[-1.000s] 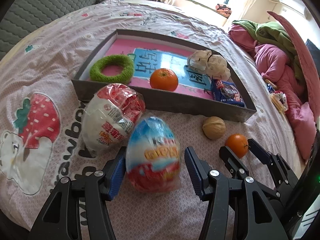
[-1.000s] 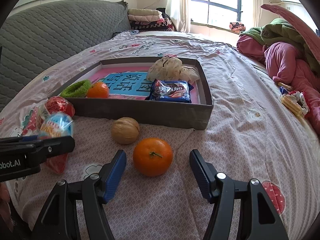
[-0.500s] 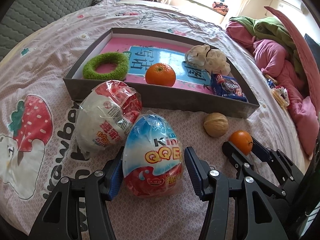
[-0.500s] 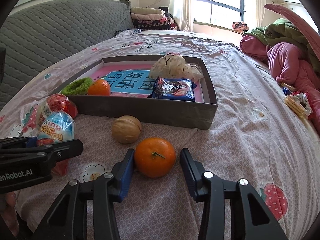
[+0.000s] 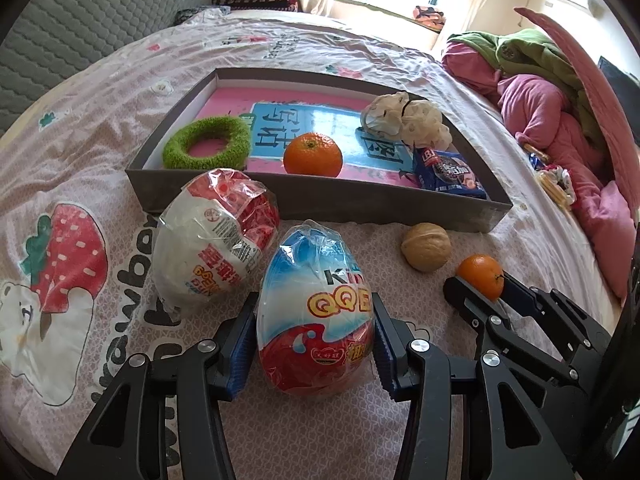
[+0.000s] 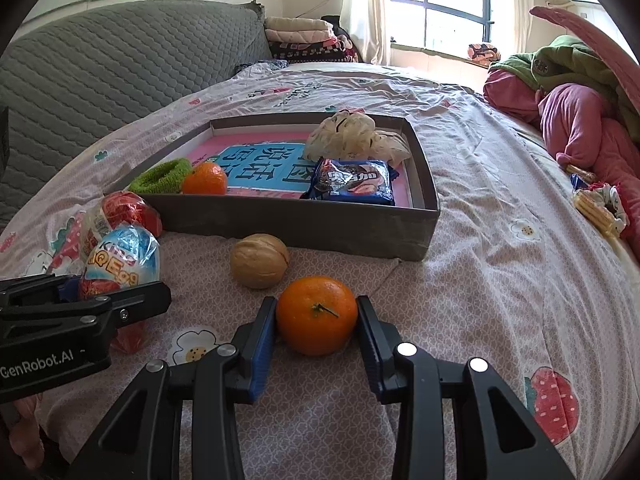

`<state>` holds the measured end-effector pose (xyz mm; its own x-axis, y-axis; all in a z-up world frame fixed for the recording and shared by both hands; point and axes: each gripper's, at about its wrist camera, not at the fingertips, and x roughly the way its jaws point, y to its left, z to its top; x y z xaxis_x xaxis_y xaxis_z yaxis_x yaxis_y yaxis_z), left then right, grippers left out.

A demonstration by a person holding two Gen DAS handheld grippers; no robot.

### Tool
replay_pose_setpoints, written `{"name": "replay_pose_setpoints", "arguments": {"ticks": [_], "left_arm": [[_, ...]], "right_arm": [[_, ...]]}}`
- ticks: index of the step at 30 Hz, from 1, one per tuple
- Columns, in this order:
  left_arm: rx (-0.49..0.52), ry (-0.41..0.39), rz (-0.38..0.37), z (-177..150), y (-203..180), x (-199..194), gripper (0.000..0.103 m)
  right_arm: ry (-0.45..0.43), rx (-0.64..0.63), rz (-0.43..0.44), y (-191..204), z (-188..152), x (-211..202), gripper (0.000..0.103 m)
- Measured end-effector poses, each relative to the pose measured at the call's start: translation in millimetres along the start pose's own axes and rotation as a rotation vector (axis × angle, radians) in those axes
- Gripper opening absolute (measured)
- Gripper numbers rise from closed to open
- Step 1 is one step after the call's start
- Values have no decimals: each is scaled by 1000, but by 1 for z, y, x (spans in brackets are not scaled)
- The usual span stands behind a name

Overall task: Organize objects
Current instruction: 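Close left tool on blue candy egg while right tool grasps mandarin orange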

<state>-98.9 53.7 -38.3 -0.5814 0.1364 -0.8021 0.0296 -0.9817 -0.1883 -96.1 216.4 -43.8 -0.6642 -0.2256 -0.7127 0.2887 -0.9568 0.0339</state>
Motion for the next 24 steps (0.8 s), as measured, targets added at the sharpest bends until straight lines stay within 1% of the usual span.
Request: {"name": "replay_pose_setpoints", "arguments": {"ticks": [12, 24], "left_arm": [[1, -18, 3, -1, 2, -8, 52], [22, -58, 16, 1, 1, -26, 52]], "right_arm": [[-15, -12, 1, 2, 2, -5, 39], [-60, -40, -13, 8, 4, -17, 39]]}}
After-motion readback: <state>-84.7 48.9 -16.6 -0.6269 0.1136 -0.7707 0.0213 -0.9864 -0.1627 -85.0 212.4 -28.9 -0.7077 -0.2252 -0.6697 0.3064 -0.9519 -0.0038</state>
